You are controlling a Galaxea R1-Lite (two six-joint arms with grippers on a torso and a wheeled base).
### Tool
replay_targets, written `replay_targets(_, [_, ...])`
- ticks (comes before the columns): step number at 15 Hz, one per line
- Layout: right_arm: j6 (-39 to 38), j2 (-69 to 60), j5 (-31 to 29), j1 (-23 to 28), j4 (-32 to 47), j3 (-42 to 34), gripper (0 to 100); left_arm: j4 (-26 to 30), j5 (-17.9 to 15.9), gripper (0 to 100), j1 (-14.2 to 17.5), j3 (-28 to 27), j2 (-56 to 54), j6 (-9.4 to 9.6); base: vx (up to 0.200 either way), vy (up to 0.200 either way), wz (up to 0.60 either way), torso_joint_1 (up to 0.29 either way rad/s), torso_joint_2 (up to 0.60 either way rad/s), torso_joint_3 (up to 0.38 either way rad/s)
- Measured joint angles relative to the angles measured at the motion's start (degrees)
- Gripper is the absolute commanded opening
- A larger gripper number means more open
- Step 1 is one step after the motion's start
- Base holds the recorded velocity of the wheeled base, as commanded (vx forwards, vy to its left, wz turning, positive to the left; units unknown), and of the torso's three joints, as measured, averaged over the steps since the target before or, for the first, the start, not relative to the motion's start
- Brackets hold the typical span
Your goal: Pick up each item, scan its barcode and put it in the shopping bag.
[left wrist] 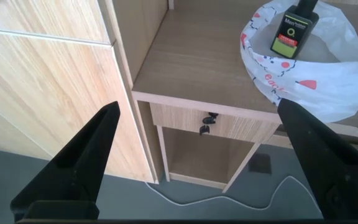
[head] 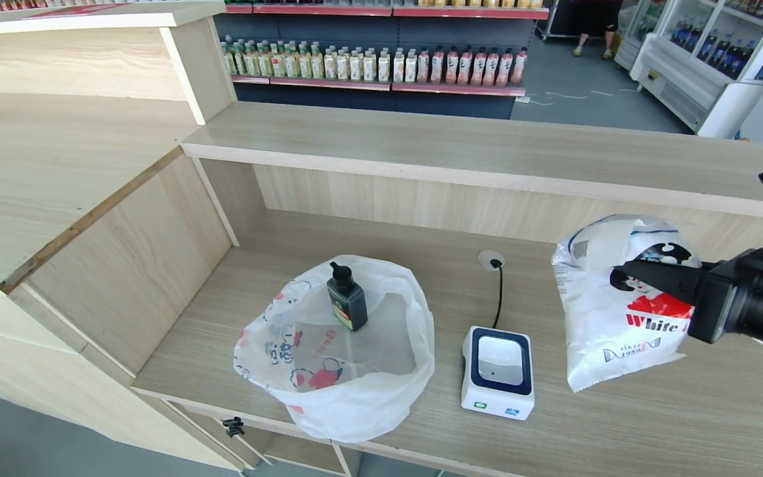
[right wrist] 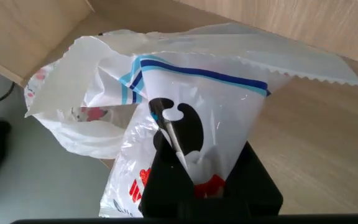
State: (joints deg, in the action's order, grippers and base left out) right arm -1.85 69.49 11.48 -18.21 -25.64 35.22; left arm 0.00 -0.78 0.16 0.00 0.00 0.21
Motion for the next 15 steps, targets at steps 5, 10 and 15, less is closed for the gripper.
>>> replay_targets(5, [-11.08, 3.39, 1.76, -0.85, -0.52, -1.9, 0, 0.0, 0.0, 100, 0.0, 0.0, 0.0, 0.0, 0.0, 0.0, 0.0, 0.0, 0.0, 0.0])
replay_targets(10, [-12.81, 3.78, 1.46, -2.27, 0.16, -4.83, 0, 0.0, -0.01, 100, 0.0, 0.0, 0.0, 0.01, 0.0, 0.0, 0.0, 0.0, 0.0, 0.0])
replay_targets(15, [-12.75, 2.34, 1.43, -2.68, 3.3, -6.08, 0, 0.0, -0.01, 100, 0.02, 0.0, 0.0, 0.01, 0.0, 0.0, 0.0, 0.0, 0.0, 0.0])
